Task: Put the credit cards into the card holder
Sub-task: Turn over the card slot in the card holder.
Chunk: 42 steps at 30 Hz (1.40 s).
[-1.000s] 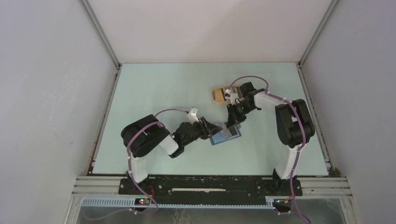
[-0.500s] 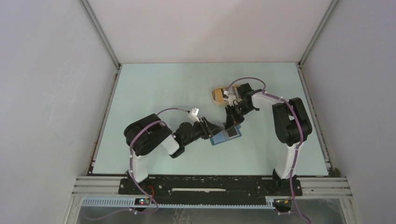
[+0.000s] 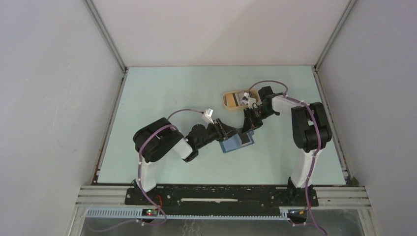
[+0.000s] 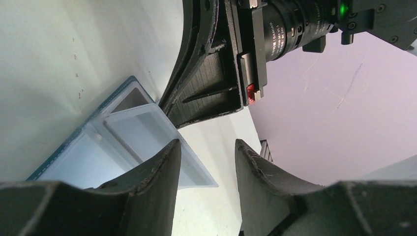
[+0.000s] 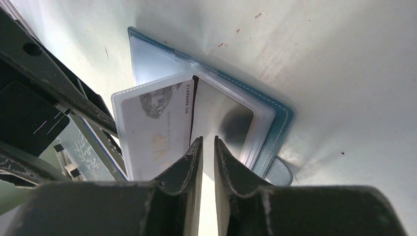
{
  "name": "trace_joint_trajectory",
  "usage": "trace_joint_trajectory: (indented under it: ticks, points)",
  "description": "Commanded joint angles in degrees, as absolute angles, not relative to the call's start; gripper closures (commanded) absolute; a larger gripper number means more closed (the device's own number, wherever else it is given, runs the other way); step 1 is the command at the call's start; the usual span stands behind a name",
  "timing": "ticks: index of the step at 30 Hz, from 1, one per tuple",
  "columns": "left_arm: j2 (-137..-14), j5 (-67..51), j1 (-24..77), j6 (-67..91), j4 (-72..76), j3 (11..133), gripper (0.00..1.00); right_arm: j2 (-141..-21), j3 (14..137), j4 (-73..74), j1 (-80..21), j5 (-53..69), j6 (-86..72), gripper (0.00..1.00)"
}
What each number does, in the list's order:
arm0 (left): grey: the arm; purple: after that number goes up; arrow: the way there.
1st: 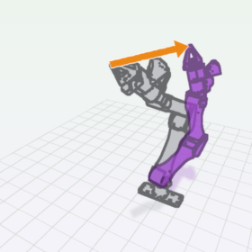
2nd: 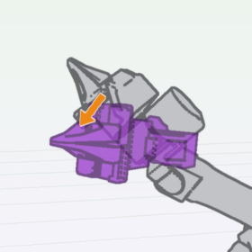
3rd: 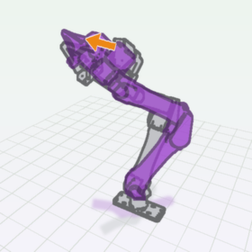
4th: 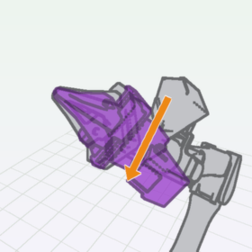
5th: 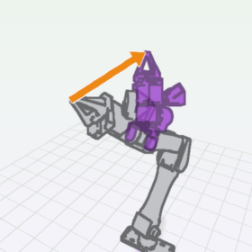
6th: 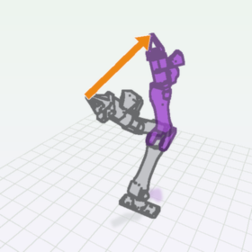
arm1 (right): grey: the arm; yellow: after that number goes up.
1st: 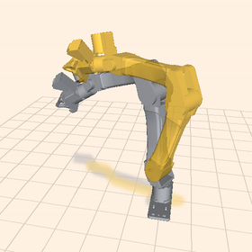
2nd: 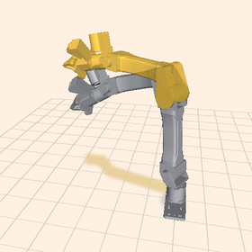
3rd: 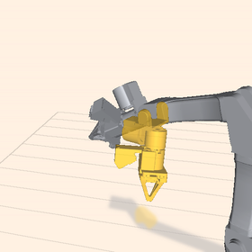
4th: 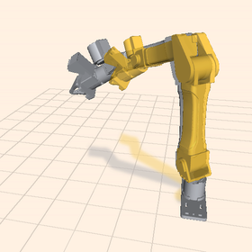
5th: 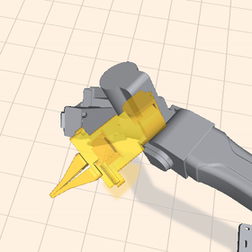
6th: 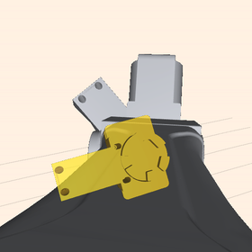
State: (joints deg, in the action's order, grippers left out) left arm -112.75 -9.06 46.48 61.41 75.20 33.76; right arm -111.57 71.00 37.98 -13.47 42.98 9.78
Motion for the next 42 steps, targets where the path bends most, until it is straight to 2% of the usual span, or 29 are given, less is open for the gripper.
trace_joint_trajectory:
  ticks: [1,10,20,25,29,32,33,37,38,42]
  points:
    - [-114.00,-10.21,46.19,59.64,74.57,36.04,0.50,-113.39,73.04,38.55,-14.49,44.36,8.89,0.78]
    - [-114.23,-11.70,46.03,58.25,70.42,38.68,0.50,-114.86,74.65,41.47,-14.94,50.80,9.30,0.77]
    - [-113.12,-12.91,44.96,56.36,67.67,39.53,0.49,-102.45,73.25,40.13,-6.64,46.92,11.80,0.75]
    - [-105.19,-13.00,42.80,50.77,61.07,38.30,0.50,-93.54,71.66,39.65,-4.01,49.63,16.55,0.73]
    - [-92.66,-9.88,42.24,40.28,45.83,38.89,0.49,-83.52,68.72,35.41,-3.93,48.84,19.08,0.69]
    - [-83.57,-7.08,42.27,32.28,33.64,40.94,0.48,-75.92,65.74,29.77,-4.12,46.44,20.37,0.59]
    - [-80.75,-6.10,42.28,29.86,29.80,41.94,0.46,-73.90,64.84,27.75,-4.21,45.76,20.87,0.52]
    - [-73.16,-4.00,41.72,22.01,18.66,47.19,0.28,-71.41,63.94,20.75,-4.64,44.25,23.23,0.08]
    - [-72.03,-4.13,41.37,20.70,16.67,48.78,0.23,-72.32,64.80,20.33,-4.62,44.14,22.45,0.03]
    - [-70.29,-6.02,38.85,17.75,10.00,55.61,0.08,-81.84,77.39,29.31,-4.32,48.64,19.10,0.03]
